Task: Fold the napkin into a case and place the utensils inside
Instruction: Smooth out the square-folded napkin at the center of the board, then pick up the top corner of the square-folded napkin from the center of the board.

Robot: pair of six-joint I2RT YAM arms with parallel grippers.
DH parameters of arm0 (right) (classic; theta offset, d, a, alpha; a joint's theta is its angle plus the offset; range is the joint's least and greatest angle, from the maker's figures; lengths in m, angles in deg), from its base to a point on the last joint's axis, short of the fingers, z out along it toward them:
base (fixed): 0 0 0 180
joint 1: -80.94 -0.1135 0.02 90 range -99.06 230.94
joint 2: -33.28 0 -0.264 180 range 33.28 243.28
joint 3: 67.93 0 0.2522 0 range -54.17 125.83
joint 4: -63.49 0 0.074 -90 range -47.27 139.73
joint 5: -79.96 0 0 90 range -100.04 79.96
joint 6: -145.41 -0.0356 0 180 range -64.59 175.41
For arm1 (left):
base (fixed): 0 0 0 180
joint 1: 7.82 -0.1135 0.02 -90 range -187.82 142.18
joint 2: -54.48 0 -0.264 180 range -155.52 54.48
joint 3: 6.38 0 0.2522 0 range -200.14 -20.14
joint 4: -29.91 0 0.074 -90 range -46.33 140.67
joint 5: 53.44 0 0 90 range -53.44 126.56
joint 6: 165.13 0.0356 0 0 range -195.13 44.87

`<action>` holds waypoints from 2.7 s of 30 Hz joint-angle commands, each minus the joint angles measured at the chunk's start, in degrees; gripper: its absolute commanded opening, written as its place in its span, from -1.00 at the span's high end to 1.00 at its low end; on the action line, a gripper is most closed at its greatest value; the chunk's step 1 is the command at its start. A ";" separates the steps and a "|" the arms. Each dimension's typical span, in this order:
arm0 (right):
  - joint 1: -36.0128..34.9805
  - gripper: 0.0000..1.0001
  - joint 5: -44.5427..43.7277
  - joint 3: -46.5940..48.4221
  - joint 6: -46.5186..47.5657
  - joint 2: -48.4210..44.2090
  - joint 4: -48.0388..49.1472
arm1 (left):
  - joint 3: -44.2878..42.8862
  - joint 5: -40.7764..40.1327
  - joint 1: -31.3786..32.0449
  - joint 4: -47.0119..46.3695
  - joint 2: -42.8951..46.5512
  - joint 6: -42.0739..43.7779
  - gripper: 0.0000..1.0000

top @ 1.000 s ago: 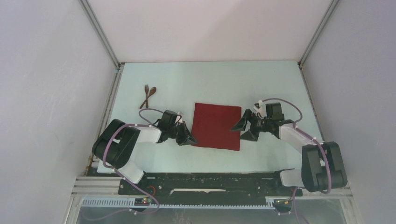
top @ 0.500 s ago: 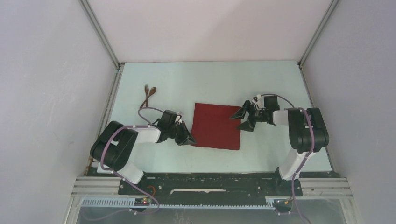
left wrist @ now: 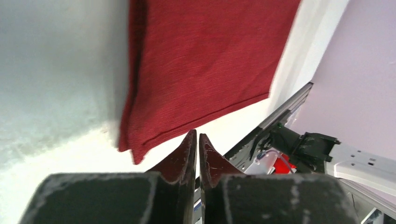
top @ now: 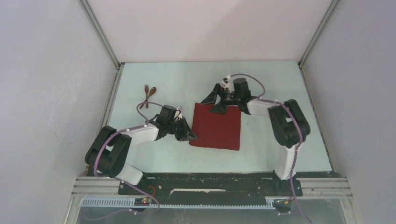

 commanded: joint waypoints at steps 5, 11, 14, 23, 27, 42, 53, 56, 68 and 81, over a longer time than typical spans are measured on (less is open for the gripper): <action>-8.40 -0.99 -2.34 10.91 -12.58 15.70 12.26 | 6.72 -2.25 -1.19 -6.47 -6.85 0.68 0.91; -8.42 -0.99 -4.76 15.99 -10.15 22.00 11.03 | 10.28 -2.75 -1.59 -10.55 -9.79 -1.10 1.00; -7.83 -0.99 -6.16 18.71 -8.80 24.54 9.62 | 11.83 -2.24 -2.61 -11.93 -10.76 -1.57 1.00; -5.58 -0.98 -9.65 34.97 -5.22 34.52 -2.77 | 11.89 -1.41 -3.41 -11.94 -11.16 -0.73 1.00; -4.02 -0.98 -9.44 42.20 -5.68 38.61 -4.68 | 10.51 -1.50 -3.38 -9.99 -9.62 0.43 0.99; -7.99 -0.89 -34.43 43.36 38.22 6.11 -63.43 | 0.84 -2.24 -8.39 12.32 19.22 4.90 0.00; -33.07 -0.32 -53.99 28.89 27.74 -0.46 -56.78 | -1.46 -40.30 -15.10 41.62 50.41 8.14 -0.42; -35.88 -0.44 -57.41 34.88 19.34 5.49 -60.69 | -2.77 -43.41 -15.07 44.02 51.17 7.26 -0.42; -40.88 0.04 -58.27 45.86 7.19 17.83 -71.25 | -2.64 -44.05 -14.86 44.07 52.46 7.34 -0.42; -41.16 0.06 -56.89 48.24 8.55 22.17 -71.66 | -2.56 -44.27 -13.89 43.66 52.51 7.75 -0.43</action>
